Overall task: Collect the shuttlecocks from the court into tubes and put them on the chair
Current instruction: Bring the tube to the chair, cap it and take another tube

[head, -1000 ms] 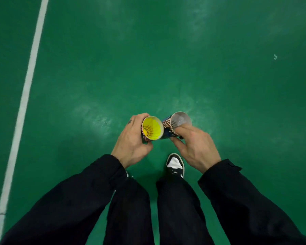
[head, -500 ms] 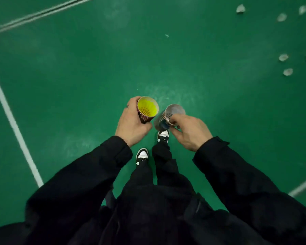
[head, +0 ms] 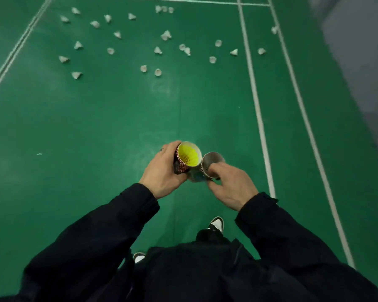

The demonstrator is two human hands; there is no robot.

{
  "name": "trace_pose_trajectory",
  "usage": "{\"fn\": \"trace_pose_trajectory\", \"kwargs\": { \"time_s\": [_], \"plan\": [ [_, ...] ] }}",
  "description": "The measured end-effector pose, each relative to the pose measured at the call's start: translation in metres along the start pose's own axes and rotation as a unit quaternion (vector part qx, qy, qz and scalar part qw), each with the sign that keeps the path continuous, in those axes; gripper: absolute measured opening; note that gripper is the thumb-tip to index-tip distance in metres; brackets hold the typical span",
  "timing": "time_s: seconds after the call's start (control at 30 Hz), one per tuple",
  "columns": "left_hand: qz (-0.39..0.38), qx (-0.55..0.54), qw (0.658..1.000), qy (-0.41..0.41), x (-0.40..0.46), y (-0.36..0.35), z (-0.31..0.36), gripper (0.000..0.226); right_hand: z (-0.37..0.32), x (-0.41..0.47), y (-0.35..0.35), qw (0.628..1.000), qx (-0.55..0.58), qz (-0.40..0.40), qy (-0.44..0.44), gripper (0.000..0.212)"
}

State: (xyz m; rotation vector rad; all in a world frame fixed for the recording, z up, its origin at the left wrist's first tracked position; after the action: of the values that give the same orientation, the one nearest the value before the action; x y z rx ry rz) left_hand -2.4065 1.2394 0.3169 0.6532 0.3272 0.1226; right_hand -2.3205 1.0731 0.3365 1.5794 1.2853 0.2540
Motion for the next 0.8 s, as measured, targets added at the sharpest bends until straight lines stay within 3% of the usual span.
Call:
{"fn": "trace_pose_trajectory", "kwargs": {
  "time_s": [0.3,0.5,0.73,0.8],
  "plan": [
    [-0.15,0.034,0.977,-0.148,0.195,-0.154,0.218,0.082,0.246,-0.112,0.096,0.961,0.116,0.13,-0.213,0.014],
    [-0.262,0.046,0.94,-0.215,0.305,-0.237,0.32,0.08,0.38,-0.145,0.146,0.93,0.162,0.15,-0.294,0.012],
    [-0.43,0.123,0.844,-0.296,0.465,-0.348,0.414,0.092,0.565,-0.153,0.22,0.891,0.191,0.198,-0.362,0.005],
    [-0.453,0.153,0.819,-0.316,0.506,-0.375,0.449,0.101,0.612,-0.157,0.246,0.883,0.203,0.198,-0.374,0.014]
  ]
}}
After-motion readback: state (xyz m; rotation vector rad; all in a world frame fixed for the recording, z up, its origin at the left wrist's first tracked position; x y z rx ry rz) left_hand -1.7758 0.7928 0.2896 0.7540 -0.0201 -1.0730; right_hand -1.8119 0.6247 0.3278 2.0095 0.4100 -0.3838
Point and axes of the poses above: each hand's wrist, its own x-axis towards the middle knuckle, its own y-axis out of the back of the hand, z = x × y, the point moved 6 cm from there along x, towards the middle knuckle, and after that the axes turned 15 degrees about -z, right-handed, at the moved point
